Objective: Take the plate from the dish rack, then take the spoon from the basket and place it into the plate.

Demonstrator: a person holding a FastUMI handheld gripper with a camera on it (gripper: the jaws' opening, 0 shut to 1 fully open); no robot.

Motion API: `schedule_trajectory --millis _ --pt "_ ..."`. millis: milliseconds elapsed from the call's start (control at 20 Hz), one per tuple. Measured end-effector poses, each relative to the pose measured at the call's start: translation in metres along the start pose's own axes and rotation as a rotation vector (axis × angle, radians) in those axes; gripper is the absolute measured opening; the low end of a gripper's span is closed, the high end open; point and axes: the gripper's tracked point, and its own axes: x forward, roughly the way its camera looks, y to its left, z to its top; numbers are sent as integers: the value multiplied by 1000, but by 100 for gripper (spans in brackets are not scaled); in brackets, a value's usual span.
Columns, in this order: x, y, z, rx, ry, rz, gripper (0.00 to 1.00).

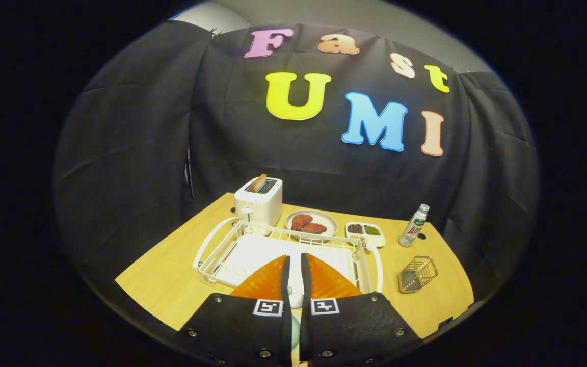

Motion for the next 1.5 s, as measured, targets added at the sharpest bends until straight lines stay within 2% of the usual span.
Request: schedule_trajectory --millis 300,700,1050,1100,1150,1250,1300,1400,1450,1500 --pt "5 59 -44 4 86 99 6" --pt "30 98 -70 -10 156 140 6" --pt "41 96 -73 13 160 162 6" --pt "41 95 -75 17 163 168 8" --pt "41 94 -76 19 161 171 14" --pt "39 86 -75 17 157 157 17" --pt "37 80 -75 11 155 142 24" --pt "38 69 -77 9 162 111 76" --pt "38 65 -77 16 167 98 95" --pt "39 63 -78 25 171 90 100"
